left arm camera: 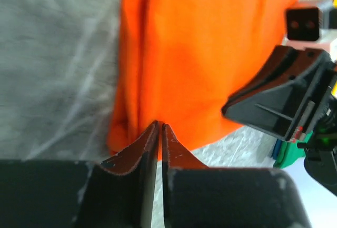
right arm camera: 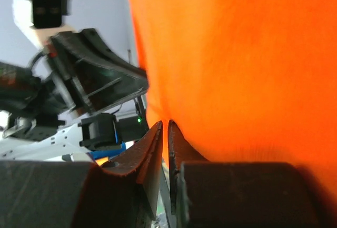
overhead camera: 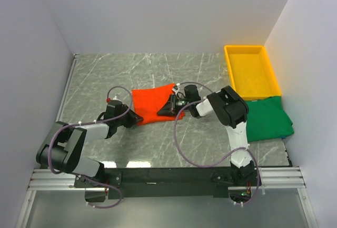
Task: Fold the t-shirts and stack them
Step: Smooth out wrinkles on the folded tshirt
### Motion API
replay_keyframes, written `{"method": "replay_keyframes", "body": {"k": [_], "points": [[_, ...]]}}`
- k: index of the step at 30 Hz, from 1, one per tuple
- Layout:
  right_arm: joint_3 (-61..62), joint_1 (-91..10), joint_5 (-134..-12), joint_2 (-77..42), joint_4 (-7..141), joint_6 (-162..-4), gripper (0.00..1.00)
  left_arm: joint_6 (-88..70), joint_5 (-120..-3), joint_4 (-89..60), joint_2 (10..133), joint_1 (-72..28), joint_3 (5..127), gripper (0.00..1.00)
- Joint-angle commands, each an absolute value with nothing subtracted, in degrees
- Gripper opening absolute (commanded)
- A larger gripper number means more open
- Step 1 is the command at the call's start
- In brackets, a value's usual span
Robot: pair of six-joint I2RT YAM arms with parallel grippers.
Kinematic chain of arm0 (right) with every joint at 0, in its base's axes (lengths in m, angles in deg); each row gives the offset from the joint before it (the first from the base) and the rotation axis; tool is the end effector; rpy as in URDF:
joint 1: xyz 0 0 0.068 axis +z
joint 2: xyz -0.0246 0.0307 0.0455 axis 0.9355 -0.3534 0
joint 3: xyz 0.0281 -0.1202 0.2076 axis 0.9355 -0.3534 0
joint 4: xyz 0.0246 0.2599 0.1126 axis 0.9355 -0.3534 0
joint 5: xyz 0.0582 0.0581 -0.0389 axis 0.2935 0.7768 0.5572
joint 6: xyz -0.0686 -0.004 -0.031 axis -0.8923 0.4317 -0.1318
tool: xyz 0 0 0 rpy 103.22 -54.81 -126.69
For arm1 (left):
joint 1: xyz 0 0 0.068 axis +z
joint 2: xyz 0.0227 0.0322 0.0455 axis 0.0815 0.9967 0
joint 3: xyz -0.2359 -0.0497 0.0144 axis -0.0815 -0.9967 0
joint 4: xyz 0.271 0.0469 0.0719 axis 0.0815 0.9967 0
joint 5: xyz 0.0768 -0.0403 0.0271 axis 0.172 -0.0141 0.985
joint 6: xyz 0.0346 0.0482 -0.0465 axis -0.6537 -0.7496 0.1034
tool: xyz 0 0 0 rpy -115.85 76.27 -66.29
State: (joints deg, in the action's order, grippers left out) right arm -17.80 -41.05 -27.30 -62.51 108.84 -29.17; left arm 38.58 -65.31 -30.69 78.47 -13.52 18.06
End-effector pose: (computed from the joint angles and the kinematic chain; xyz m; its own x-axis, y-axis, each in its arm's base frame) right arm 0.3364 0.2388 0.0192 -0.9924 0.0539 -0.1108 -0.0913 0.2822 0.9550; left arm 0.2682 -0.1021 0.0598 -0.7060 -0.6497 -0.2819 -0.2829 0.6236 -0.7288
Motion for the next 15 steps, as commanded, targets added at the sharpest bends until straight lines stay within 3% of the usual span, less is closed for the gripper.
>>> {"method": "replay_keyframes", "body": {"k": [1,8,15], "points": [[-20.9,-43.8,-28.6,-64.0,112.1,-31.0,0.15,39.3,-63.5,-31.8,79.1,-11.4,15.8,0.13],[-23.1,-47.9,-29.3,-56.3,103.8,-38.1,0.15,37.3,-60.7,-24.5,69.5,-9.0,14.5,0.12],[-23.9,-48.3,-28.1,-45.6,98.2,-41.5,0.16,35.6,-58.8,-16.9,57.9,-12.5,21.0,0.22]]}}
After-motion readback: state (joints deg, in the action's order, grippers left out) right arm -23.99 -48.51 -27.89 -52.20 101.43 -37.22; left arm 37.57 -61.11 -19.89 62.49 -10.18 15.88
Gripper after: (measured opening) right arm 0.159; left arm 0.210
